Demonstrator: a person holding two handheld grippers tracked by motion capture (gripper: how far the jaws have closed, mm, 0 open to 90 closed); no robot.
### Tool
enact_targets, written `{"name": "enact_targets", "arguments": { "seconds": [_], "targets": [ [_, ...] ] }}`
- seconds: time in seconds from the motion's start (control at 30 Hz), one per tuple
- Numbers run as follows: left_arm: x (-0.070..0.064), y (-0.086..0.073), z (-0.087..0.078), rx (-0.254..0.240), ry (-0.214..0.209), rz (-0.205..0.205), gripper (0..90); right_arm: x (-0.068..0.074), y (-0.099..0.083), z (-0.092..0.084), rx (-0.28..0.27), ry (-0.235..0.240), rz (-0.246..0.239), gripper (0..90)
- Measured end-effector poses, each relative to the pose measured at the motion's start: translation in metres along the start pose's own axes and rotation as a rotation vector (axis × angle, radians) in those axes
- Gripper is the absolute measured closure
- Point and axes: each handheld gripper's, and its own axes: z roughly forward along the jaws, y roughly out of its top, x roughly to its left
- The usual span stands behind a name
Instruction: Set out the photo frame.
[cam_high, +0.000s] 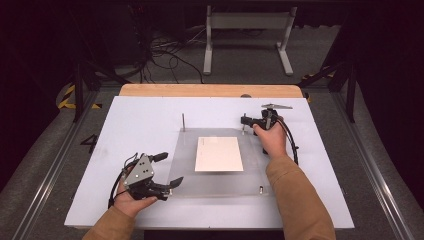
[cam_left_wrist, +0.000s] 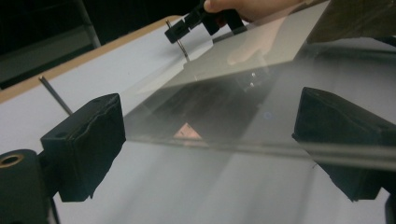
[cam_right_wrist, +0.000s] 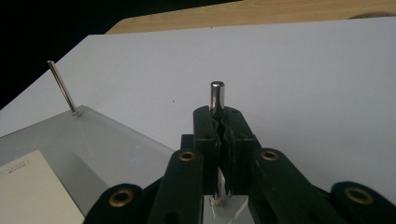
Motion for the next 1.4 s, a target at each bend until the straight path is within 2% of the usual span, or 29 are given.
{"name": "enact_targets", "arguments": {
  "seconds": [0.07, 0.13, 0.17, 0.2, 0.23, 0.27, 0.3, 0.37, 0.47, 0.57, 0.7, 0.77, 0.87, 0.93, 0.97, 1.0, 1.13, 1.17, 1.23, 1.3, 1.33, 1.37, 1.4],
  "targets": [
    [-0.002, 0.003, 0.003, -0.014, 0.007, 0.027, 9.5, 0.0, 0.0, 0.0, -0.001, -0.002, 0.002, 85.4],
    [-0.003, 0.005, 0.006, -0.032, 0.007, 0.033, 11.4, 0.001, 0.0, 0.0, -0.005, -0.004, 0.006, 85.4],
    [-0.003, 0.006, 0.008, -0.039, 0.011, 0.053, 12.9, 0.001, -0.001, 0.0, -0.005, -0.005, 0.007, 85.4],
    [-0.004, 0.007, 0.009, -0.041, 0.008, 0.053, 16.3, 0.001, -0.001, 0.0, -0.007, -0.005, 0.011, 85.4],
    [-0.003, 0.007, 0.01, -0.042, -0.012, 0.046, 19.4, 0.0, -0.001, 0.0, -0.009, -0.005, 0.013, 85.3],
    [-0.002, 0.007, 0.012, -0.049, -0.055, 0.027, 27.2, 0.001, -0.001, 0.0, -0.008, -0.007, 0.014, 85.3],
    [-0.001, 0.008, 0.012, -0.052, -0.07, 0.018, 37.3, 0.001, -0.001, 0.0, -0.009, -0.01, 0.016, 85.3],
    [-0.001, 0.008, 0.013, -0.053, -0.066, 0.024, 40.9, 0.001, -0.001, 0.001, -0.008, -0.014, 0.014, 85.2],
    [-0.002, 0.009, 0.013, -0.029, -0.064, 0.044, 44.4, 0.004, 0.0, 0.0, -0.005, -0.033, 0.001, 84.9],
    [-0.003, 0.01, 0.014, -0.017, -0.061, 0.059, 45.5, 0.005, 0.0, -0.001, -0.003, -0.032, -0.003, 83.0],
    [-0.003, 0.01, 0.014, -0.018, -0.065, 0.062, 46.6, 0.003, -0.003, -0.009, -0.008, -0.043, -0.006, 72.9],
    [-0.002, 0.011, 0.014, -0.021, -0.066, 0.061, 46.9, 0.003, -0.006, -0.017, -0.031, -0.045, -0.009, 65.6],
    [-0.002, 0.013, 0.014, -0.018, -0.07, 0.051, 46.9, 0.006, -0.009, -0.036, -0.069, -0.049, -0.045, 58.3],
    [-0.001, 0.014, 0.014, -0.015, -0.07, 0.049, 46.9, 0.008, -0.012, -0.051, -0.078, -0.04, -0.105, 59.1],
    [-0.001, 0.015, 0.014, -0.012, -0.07, 0.042, 46.9, 0.01, -0.015, -0.065, -0.087, -0.031, -0.15, 60.7],
    [-0.001, 0.016, 0.014, -0.015, -0.07, 0.044, 46.8, 0.011, -0.017, -0.074, -0.095, -0.021, -0.174, 60.5],
    [0.0, 0.019, 0.015, -0.012, -0.074, 0.032, 46.9, 0.023, -0.027, -0.108, -0.115, 0.012, -0.272, 55.8],
    [0.0, 0.019, 0.015, -0.012, -0.074, 0.032, 46.9, 0.029, -0.032, -0.115, -0.113, 0.021, -0.315, 53.4],
    [0.001, 0.02, 0.015, -0.011, -0.077, 0.029, 46.9, 0.039, -0.04, -0.127, -0.107, 0.021, -0.402, 49.9],
    [0.001, 0.02, 0.015, -0.011, -0.078, 0.026, 46.9, 0.048, -0.05, -0.135, -0.106, 0.015, -0.465, 46.3],
    [0.001, 0.02, 0.015, -0.011, -0.078, 0.026, 46.9, 0.048, -0.05, -0.135, -0.106, 0.015, -0.465, 46.3],
    [0.001, 0.021, 0.015, -0.007, -0.076, 0.028, 46.9, 0.054, -0.06, -0.141, -0.086, -0.008, -0.521, 45.8],
    [0.001, 0.021, 0.015, -0.007, -0.076, 0.028, 46.9, 0.057, -0.065, -0.144, -0.087, -0.006, -0.538, 45.6]
  ]
}}
